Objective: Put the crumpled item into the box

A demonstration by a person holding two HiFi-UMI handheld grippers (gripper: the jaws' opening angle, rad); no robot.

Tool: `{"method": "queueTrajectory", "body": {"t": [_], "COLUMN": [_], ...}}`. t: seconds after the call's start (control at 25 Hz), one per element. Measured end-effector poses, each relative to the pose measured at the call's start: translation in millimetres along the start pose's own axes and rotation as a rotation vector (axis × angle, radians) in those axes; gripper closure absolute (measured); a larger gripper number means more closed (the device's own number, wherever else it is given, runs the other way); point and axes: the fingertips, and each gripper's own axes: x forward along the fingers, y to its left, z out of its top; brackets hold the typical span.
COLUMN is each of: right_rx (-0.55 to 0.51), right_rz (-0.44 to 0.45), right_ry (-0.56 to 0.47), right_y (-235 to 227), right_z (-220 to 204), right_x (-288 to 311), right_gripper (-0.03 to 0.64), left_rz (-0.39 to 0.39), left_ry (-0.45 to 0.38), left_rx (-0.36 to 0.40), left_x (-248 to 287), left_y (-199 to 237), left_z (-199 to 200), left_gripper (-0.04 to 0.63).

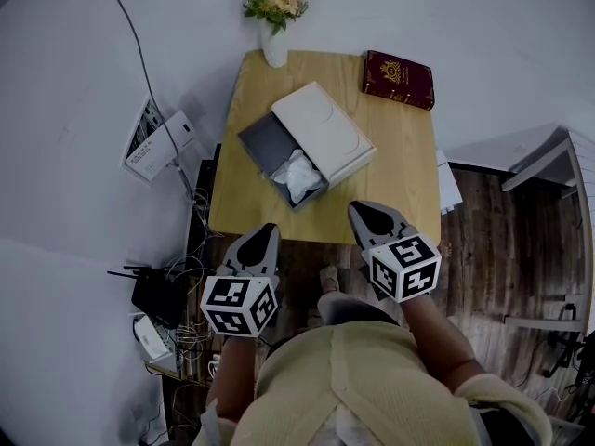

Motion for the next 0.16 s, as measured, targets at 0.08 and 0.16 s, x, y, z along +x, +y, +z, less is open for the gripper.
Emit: {"method": "queueTrajectory", "body": {"t": [0.08, 0.16], "right_rx": [0.000, -0.001], "right_rz": [0.001, 0.002], "right_ry": [0.000, -0.001], "right_y": [0.6, 1.5], "right_z": [0.0, 0.7], "right_x": [0.6, 1.4], "right_gripper": [0.588, 0.588], "left_rz": [-0.002, -0.003], "left_ry": [0.000, -0.001], "left_rx": [0.001, 0.002], "left_x": [0.1, 0.0], "left_y": [0.6, 1.5], "left_z": [0.2, 0.7], "left_gripper": [0.561, 0.561]}}
